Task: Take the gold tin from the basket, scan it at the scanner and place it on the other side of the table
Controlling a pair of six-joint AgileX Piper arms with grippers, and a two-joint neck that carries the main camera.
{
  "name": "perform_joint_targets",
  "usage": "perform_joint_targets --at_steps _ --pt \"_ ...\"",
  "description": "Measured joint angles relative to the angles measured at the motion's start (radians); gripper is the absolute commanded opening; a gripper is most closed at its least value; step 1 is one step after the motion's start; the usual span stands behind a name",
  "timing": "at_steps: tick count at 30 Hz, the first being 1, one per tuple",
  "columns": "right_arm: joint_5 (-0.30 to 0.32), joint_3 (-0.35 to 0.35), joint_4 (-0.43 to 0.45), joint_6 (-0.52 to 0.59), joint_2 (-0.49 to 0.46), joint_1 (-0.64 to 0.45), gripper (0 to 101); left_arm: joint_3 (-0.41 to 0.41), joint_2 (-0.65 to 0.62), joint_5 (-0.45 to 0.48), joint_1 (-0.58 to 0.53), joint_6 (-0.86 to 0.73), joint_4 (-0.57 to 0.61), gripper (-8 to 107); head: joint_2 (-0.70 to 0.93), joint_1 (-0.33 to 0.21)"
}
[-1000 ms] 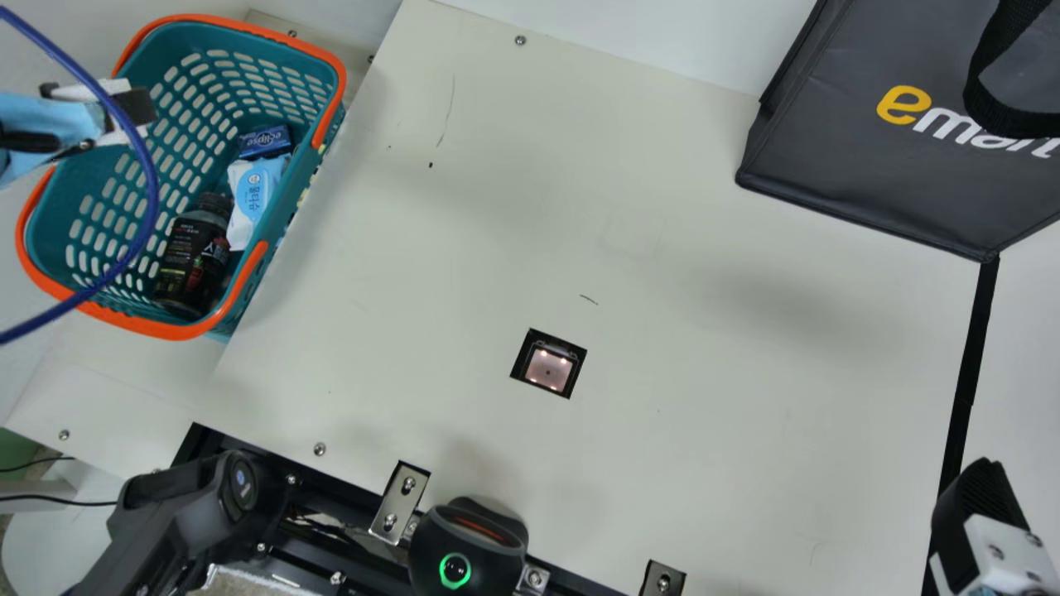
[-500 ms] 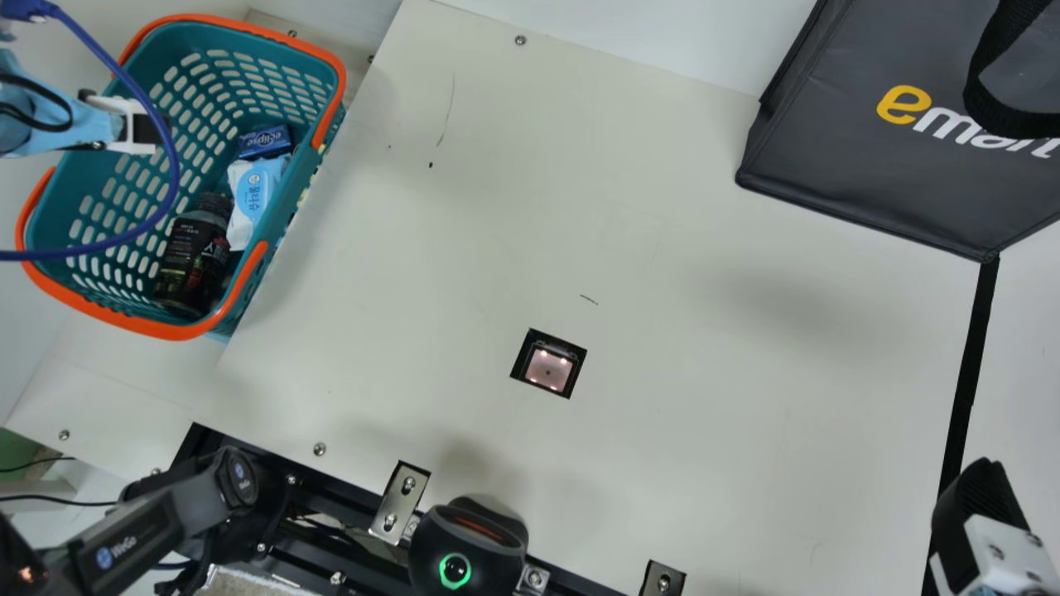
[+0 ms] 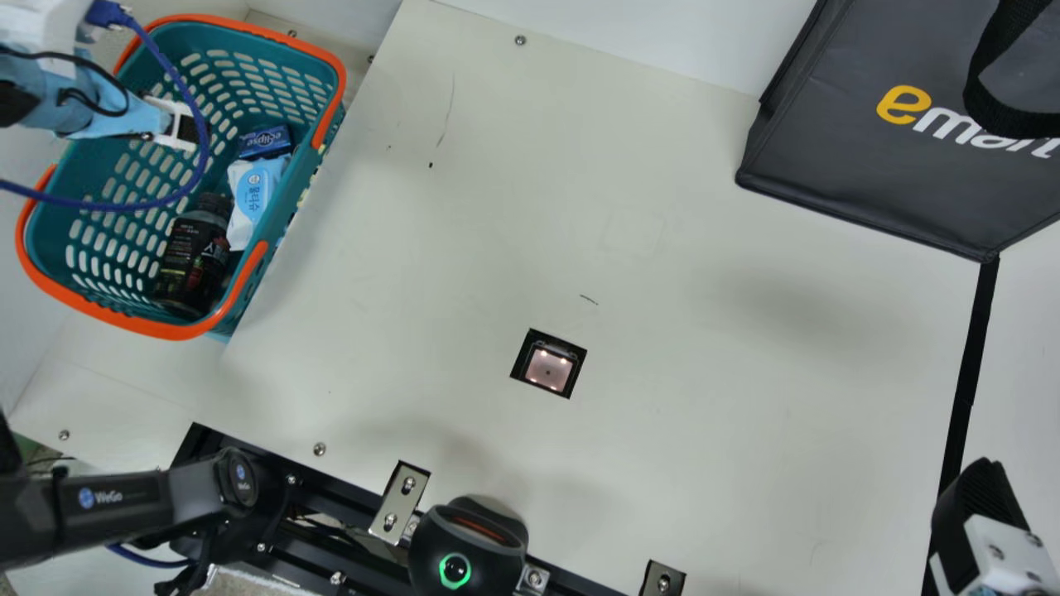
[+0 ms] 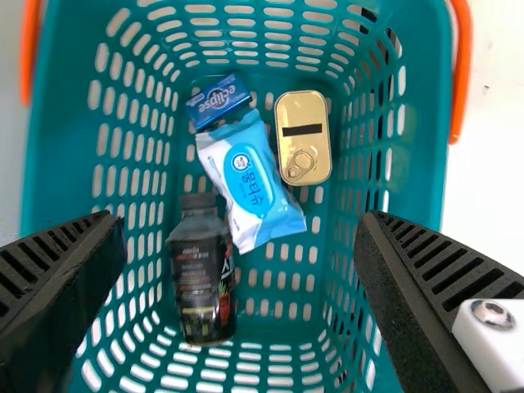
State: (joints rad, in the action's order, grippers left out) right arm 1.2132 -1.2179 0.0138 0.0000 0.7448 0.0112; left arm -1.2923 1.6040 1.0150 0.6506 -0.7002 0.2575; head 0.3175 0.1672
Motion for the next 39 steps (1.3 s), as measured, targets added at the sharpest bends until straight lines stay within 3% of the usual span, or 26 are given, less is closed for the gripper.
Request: perform_joint_targets --at_steps 10,20,39 --pt "0.0 0.0 0.0 0.0 0.0 0.0 95 -0.012 0.174 -0.104 -0.039 0.02 -0.007 90 0.002 0.0" --pt "0.0 0.0 0.0 0.0 0.0 0.0 95 -0.015 0.313 -0.163 -0.069 0.138 -0.078 90 0.002 0.0" --pt "0.0 0.0 0.0 0.0 0.0 0.0 95 0.01 0.406 -0.182 -0.05 0.388 -0.207 90 0.002 0.0"
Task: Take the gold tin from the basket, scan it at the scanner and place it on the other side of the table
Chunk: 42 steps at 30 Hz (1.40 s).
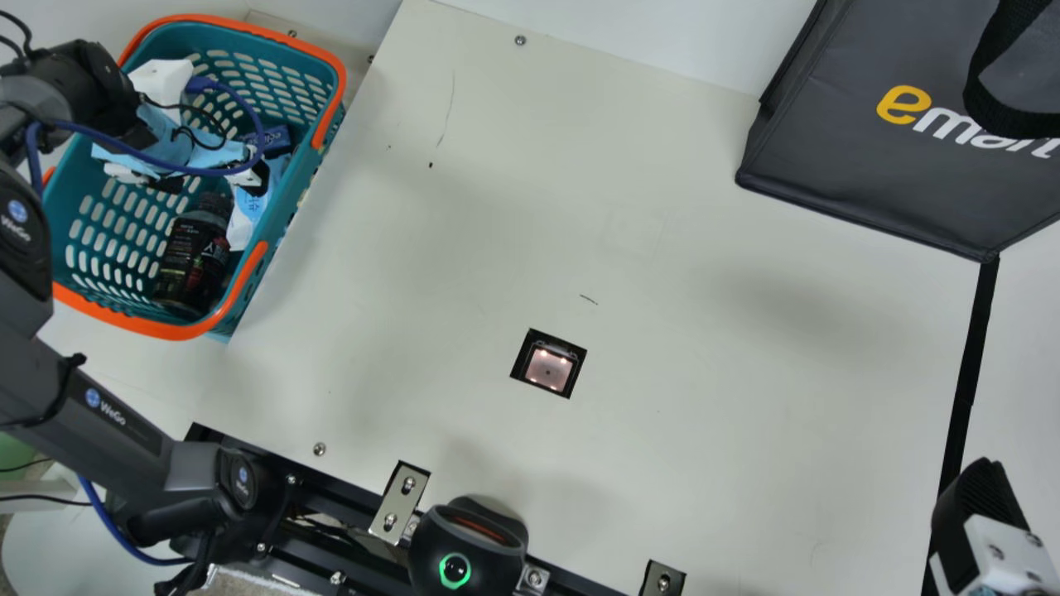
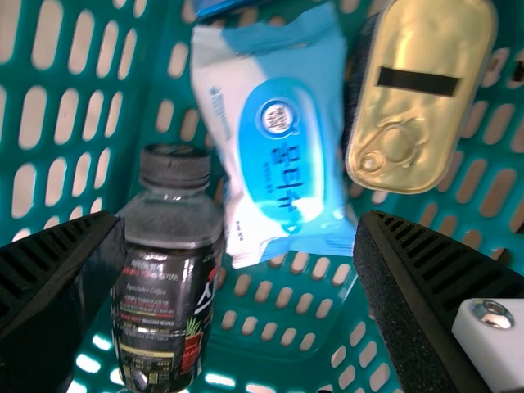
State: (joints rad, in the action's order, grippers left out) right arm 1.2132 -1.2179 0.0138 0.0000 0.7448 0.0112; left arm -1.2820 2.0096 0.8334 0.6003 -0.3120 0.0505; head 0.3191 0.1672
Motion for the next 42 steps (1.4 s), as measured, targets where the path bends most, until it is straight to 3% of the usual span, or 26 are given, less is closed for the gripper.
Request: perform_joint_targets --at_steps 6,22,32,42 --pt "0.0 0.0 0.0 0.0 0.0 0.0 95 0.012 0.0 -0.007 0.014 -0.003 0.026 90 -0.002 0.0" --pt "0.0 0.0 0.0 0.0 0.0 0.0 95 0.033 -0.016 -0.002 0.041 -0.268 0.304 90 0.0 0.0" --pt "0.0 0.0 0.0 0.0 0.0 0.0 95 0.041 0.004 -0.052 0.019 -0.369 0.365 90 -0.002 0.0" --pt "0.0 0.0 0.0 0.0 0.0 0.0 95 -0.004 0.081 -0.105 -0.016 -0.47 0.43 90 0.0 0.0"
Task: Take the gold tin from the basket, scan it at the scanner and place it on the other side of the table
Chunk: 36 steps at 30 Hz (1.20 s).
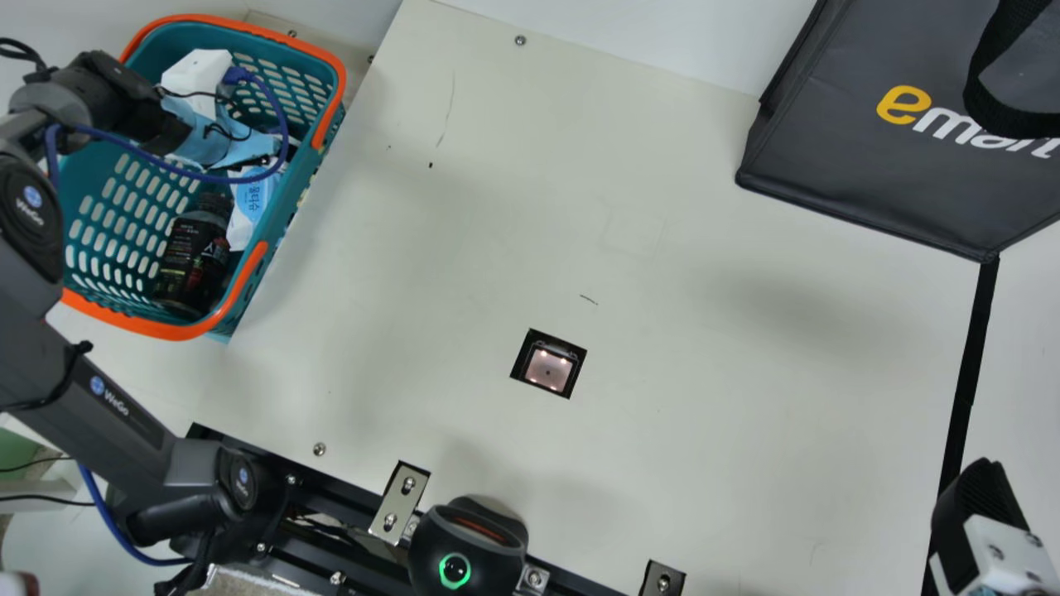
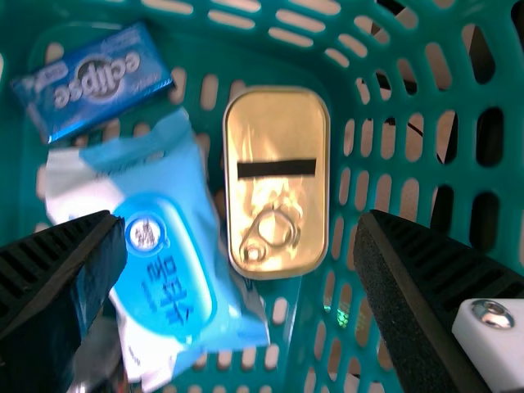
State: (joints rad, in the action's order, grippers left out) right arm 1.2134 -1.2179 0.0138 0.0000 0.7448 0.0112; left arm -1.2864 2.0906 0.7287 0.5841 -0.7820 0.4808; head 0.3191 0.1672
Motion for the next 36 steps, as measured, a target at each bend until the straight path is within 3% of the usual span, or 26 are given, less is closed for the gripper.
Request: perform_joint_targets --at_steps 7,25,36 --pt "0.0 0.0 0.0 0.0 0.0 0.0 95 -0.053 0.059 -0.014 -0.019 -0.053 0.027 90 0.0 0.0" --pt "0.0 0.0 0.0 0.0 0.0 0.0 95 -0.223 0.204 0.062 -0.025 -0.186 0.079 90 -0.002 0.0" --pt "0.001 0.0 0.0 0.0 0.0 0.0 95 -0.254 0.262 0.031 -0.034 -0.208 0.058 90 -0.002 0.0"
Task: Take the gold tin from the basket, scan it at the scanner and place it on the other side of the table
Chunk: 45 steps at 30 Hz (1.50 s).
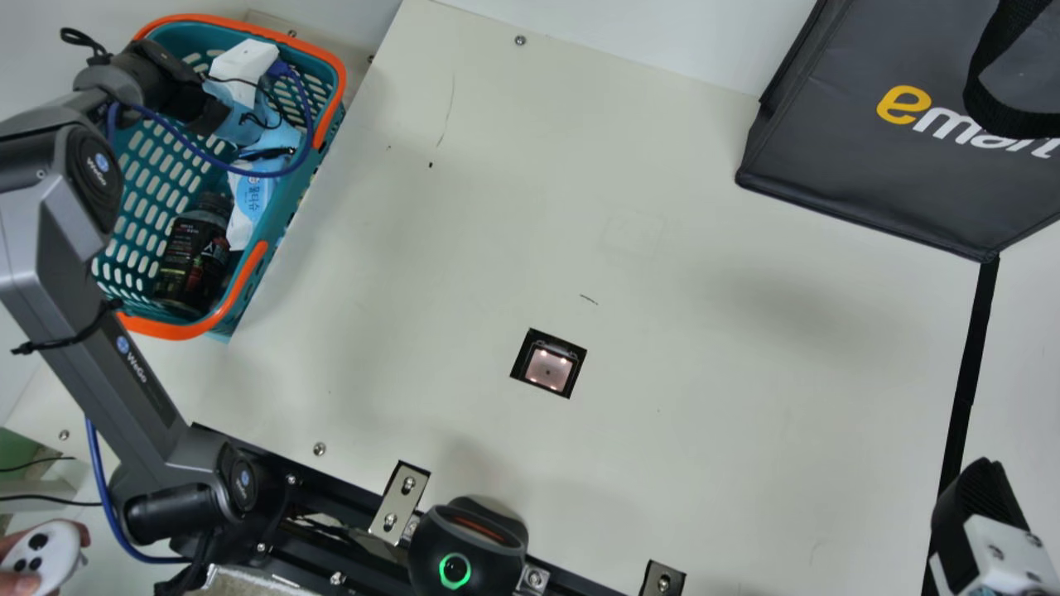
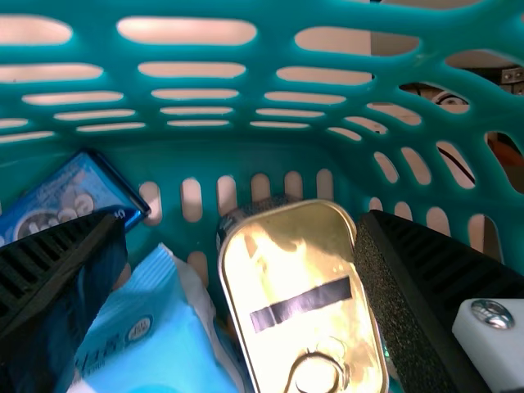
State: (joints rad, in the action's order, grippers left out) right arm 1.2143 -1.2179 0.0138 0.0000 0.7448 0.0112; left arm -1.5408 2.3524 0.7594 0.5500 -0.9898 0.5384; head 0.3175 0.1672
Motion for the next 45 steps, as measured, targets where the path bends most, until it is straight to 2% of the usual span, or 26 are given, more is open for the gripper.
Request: perform_joint_targets --at_steps 9,29,45 --pt "0.0 0.0 0.0 0.0 0.0 0.0 95 -0.001 0.004 -0.039 0.006 0.016 -0.015 90 0.002 0.0" --pt "0.0 0.0 0.0 0.0 0.0 0.0 95 0.059 -0.059 -0.014 0.02 0.075 0.028 90 0.002 0.0" --pt "0.0 0.0 0.0 0.0 0.0 0.0 95 0.087 -0.038 -0.109 -0.036 0.217 -0.051 90 0.002 0.0"
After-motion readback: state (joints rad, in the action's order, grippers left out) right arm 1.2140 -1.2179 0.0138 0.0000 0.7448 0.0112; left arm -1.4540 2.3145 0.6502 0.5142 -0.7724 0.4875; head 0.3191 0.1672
